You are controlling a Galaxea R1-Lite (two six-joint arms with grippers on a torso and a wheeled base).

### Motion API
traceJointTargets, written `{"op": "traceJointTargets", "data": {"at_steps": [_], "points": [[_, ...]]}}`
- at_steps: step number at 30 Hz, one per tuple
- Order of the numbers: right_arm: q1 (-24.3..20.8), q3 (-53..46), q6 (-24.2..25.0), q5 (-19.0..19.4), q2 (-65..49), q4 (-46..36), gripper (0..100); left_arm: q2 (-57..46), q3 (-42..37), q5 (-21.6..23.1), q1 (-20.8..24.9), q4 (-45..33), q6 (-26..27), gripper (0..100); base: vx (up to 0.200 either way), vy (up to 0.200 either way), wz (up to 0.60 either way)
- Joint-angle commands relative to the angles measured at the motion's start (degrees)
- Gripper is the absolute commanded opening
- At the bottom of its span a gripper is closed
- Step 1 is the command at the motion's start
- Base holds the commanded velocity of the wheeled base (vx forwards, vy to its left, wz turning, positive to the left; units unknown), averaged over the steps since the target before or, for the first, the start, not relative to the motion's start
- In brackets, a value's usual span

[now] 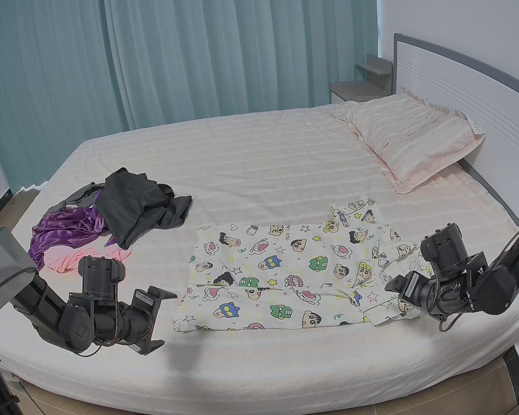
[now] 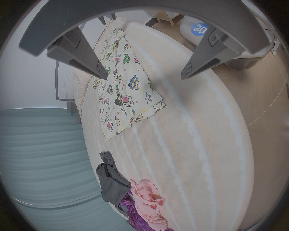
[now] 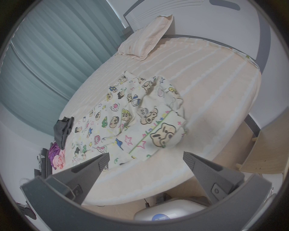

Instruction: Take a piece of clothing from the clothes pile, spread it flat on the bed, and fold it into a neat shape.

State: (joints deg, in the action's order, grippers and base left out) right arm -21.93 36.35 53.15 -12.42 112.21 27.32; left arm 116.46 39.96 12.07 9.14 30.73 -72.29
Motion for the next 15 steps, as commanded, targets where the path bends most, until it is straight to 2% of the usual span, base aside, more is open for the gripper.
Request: {"op": "traceJointTargets", "data": {"at_steps": [1, 6, 15], "points": [[-1.3, 3.0, 0.1, 1.3, 4.7, 3.2, 100, 0.1, -0.1, 0.1, 0.0, 0.0, 0.0, 100, 0.0, 0.0, 0.0], [-4.2, 6.5, -0.2, 1.7, 10.9, 8.9, 100, 0.1, -0.1, 0.1, 0.0, 0.0, 0.0, 100, 0.0, 0.0, 0.0], [-10.1, 17.3, -0.9, 2.1, 18.0, 6.7, 100, 0.1, -0.1, 0.1, 0.0, 0.0, -0.1, 100, 0.0, 0.0, 0.0]]}}
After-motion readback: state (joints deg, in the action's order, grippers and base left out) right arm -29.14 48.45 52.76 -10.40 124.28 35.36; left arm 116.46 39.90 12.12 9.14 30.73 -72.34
